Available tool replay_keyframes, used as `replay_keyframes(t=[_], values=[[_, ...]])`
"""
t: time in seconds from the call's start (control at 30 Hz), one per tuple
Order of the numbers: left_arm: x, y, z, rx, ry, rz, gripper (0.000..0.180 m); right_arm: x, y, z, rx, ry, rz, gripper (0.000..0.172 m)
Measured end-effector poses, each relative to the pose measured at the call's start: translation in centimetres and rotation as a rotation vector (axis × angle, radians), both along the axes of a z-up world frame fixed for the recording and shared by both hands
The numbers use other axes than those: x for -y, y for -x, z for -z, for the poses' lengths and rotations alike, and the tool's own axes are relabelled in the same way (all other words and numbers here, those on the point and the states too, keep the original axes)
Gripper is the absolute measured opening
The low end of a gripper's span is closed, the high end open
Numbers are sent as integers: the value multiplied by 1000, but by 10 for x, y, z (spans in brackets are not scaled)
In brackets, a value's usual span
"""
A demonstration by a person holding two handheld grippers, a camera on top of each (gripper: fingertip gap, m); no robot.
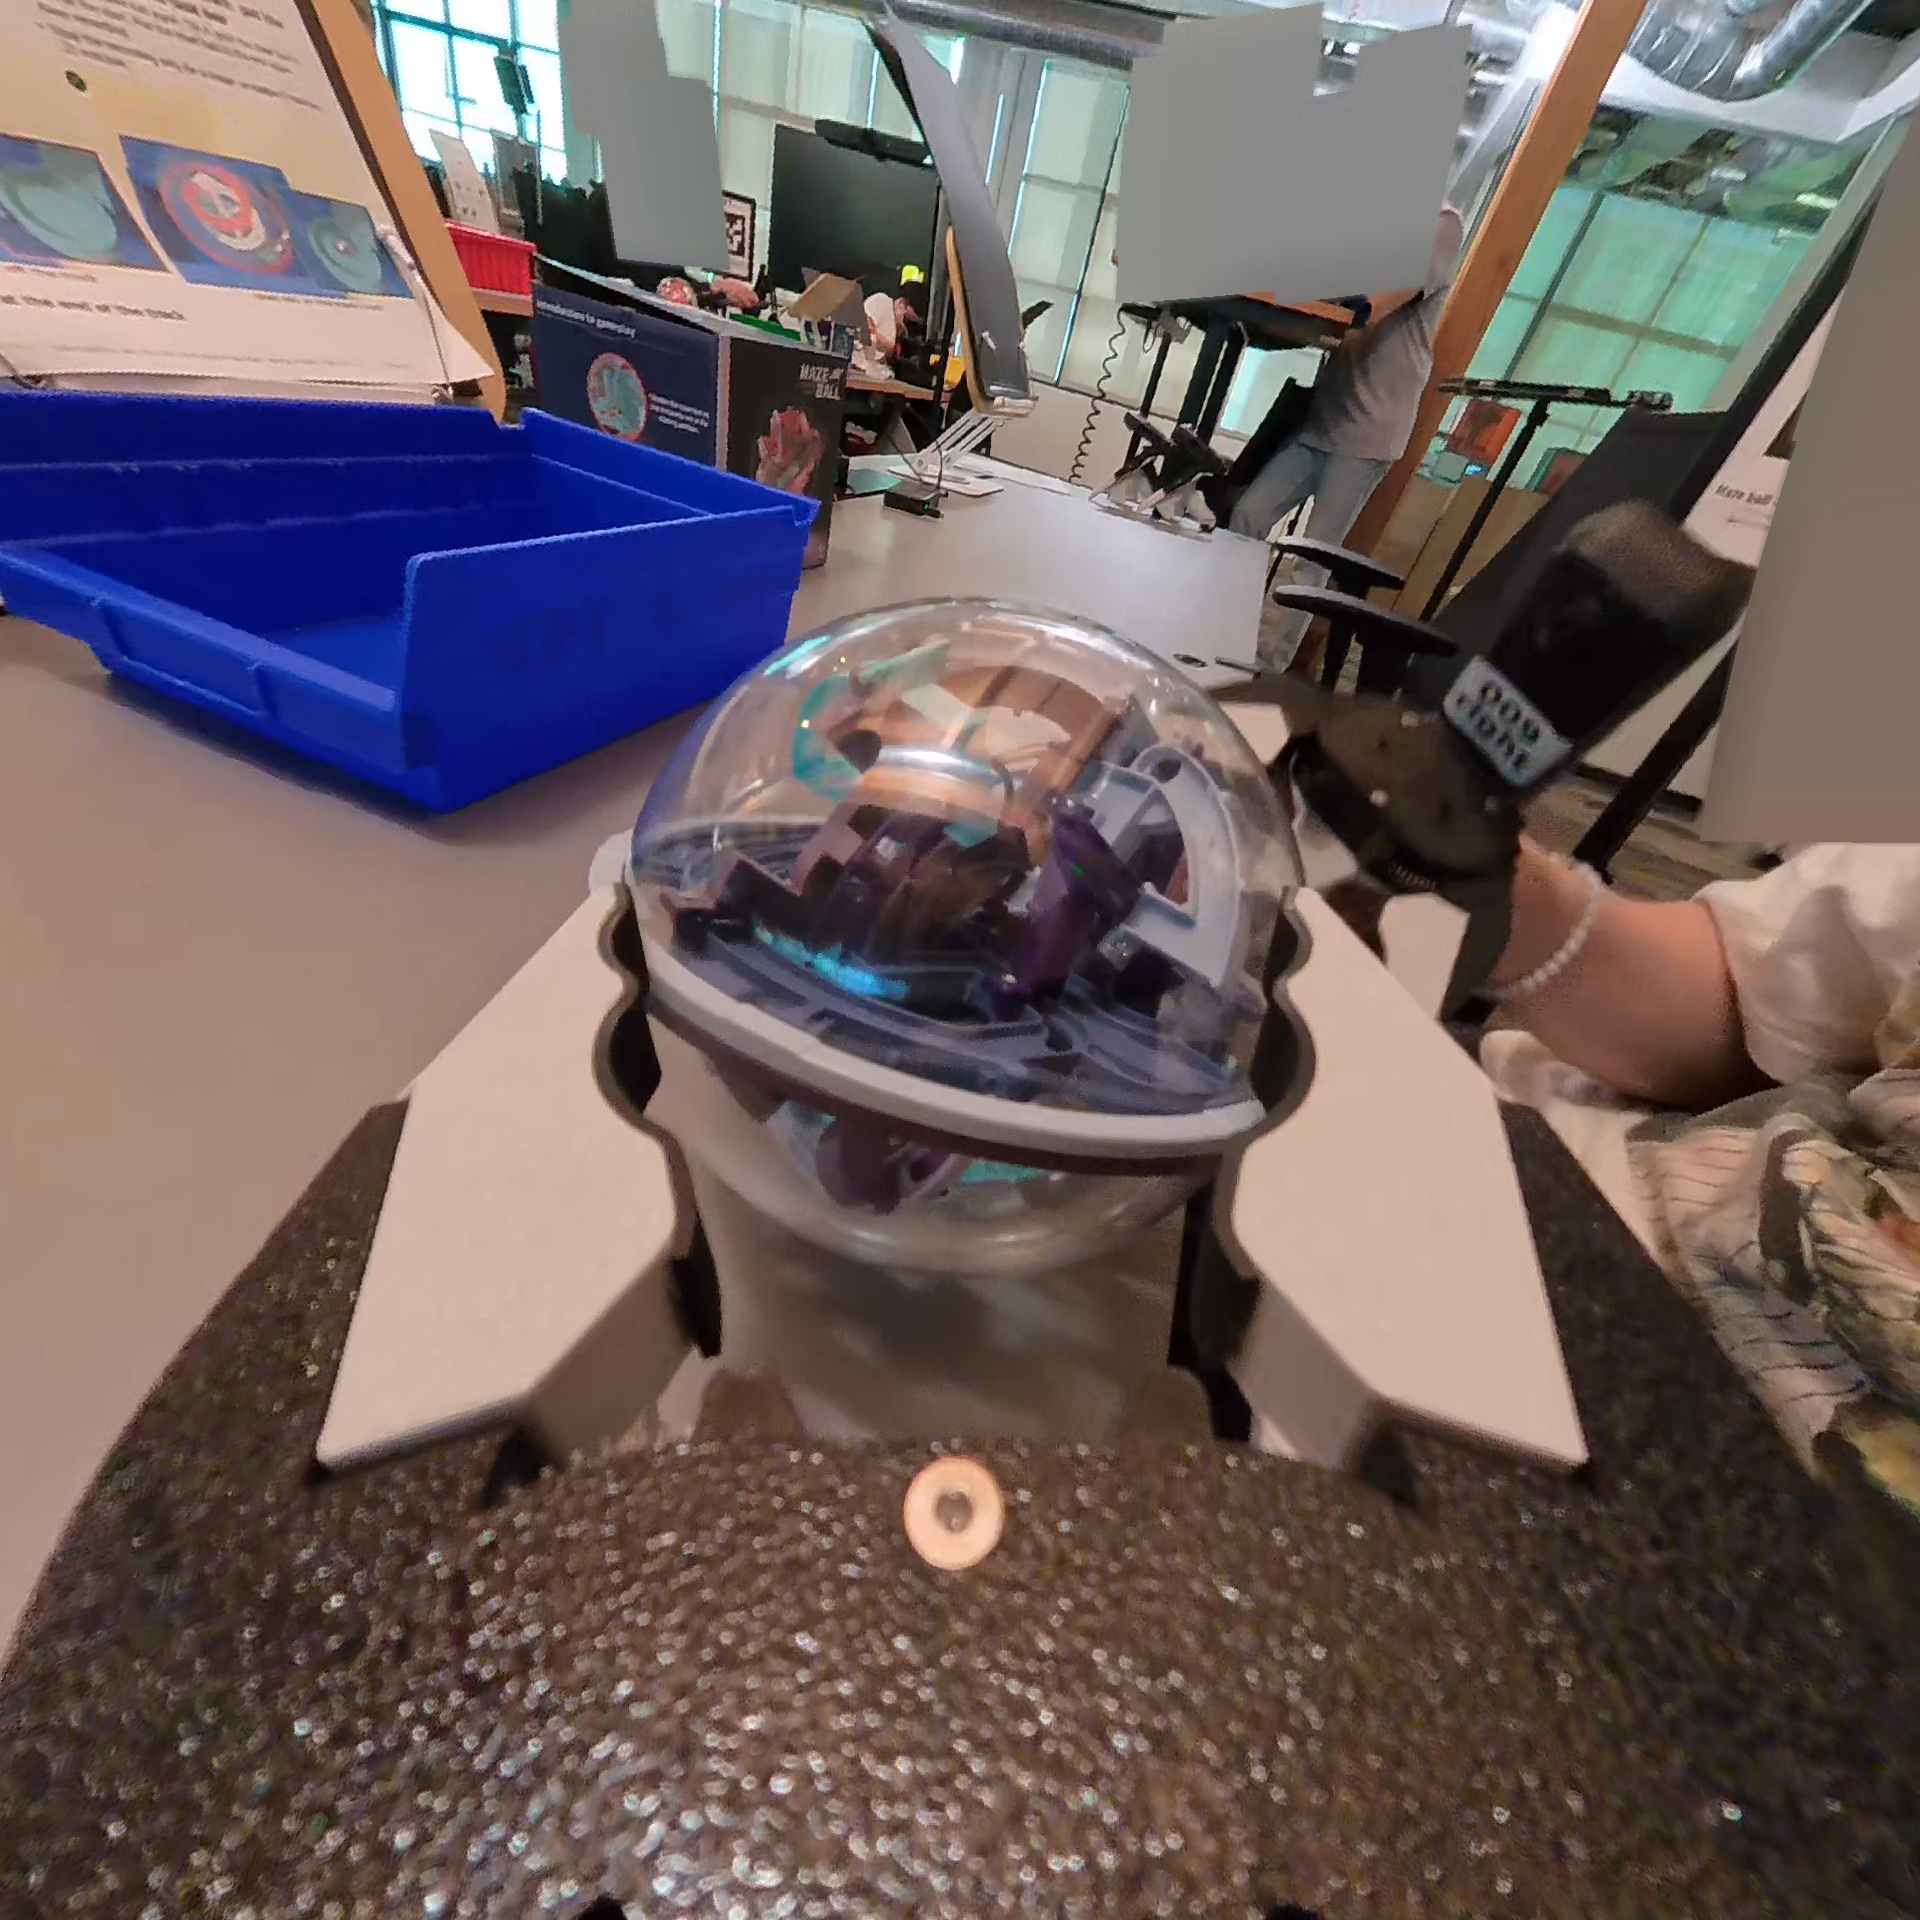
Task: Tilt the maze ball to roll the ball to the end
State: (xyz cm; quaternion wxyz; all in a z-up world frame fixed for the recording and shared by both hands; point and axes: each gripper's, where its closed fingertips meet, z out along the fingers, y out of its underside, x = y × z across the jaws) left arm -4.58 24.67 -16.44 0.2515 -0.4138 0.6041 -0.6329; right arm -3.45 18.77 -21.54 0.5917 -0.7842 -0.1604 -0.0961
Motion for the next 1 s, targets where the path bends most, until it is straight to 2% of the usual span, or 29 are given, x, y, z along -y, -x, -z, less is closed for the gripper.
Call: replay_keyframes(t=[0.1,0.2,0.27,0.3,0.33,0.37,0.43,0.63,0.83,0.9,1.0], values=[[-2,-1,5,-13,-51,-19,114,5,-19,-1,88,100,-87,144],[-4,-3,11,-38,-93,-38,115,-9,-31,-20,55,35,-172,143],[-4,-4,15,-47,-103,-41,115,-18,-24,-20,34,42,-268,141],[-4,-5,16,-51,-98,-42,116,-22,-22,-13,57,69,-290,152],[-5,-6,16,-54,-86,-49,117,-28,-24,-8,111,87,-264,154],[-7,-7,16,-56,-69,-52,118,-33,-31,-5,182,93,-209,147],[-8,-6,15,-47,-52,-46,118,-35,-34,-1,247,108,-146,147],[-14,-8,13,-41,34,-60,115,-30,-33,-1,144,83,29,146],[-16,-13,9,-69,154,-57,104,-26,-32,-1,27,37,234,144],[-10,-13,10,-71,130,-41,111,-24,-29,-2,19,28,260,144],[1,-15,21,-94,15,-35,133,-24,-20,-5,7,2,291,143]])
